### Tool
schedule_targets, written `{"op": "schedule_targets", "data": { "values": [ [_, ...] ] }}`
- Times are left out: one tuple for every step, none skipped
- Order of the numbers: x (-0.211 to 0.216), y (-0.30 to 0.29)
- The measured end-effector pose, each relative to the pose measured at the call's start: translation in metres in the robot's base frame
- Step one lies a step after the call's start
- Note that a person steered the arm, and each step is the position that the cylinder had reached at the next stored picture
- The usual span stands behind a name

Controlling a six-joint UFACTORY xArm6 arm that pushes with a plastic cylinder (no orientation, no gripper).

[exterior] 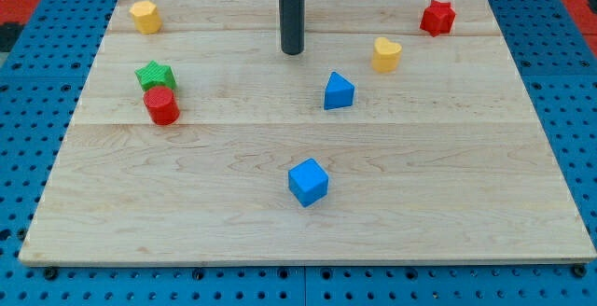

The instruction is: Place the green star and red circle at the center left side of the board

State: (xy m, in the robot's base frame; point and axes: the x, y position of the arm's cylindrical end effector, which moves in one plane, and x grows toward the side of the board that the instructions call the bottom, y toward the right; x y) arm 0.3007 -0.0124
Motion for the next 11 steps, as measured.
{"op": "schedule_targets", "data": {
  "values": [
    [-0.007,-0.004],
    [-0.007,-0.004],
    [-0.006,-0.058],
    [-0.006,-0.104],
    [-0.006,-0.112],
    [-0.006,-0.112],
    [0.024,-0.151],
    [0.067,-0.191],
    [0.107,-0.188],
    [0.143,-0.176],
    [0.12,-0.173]
  ]
}}
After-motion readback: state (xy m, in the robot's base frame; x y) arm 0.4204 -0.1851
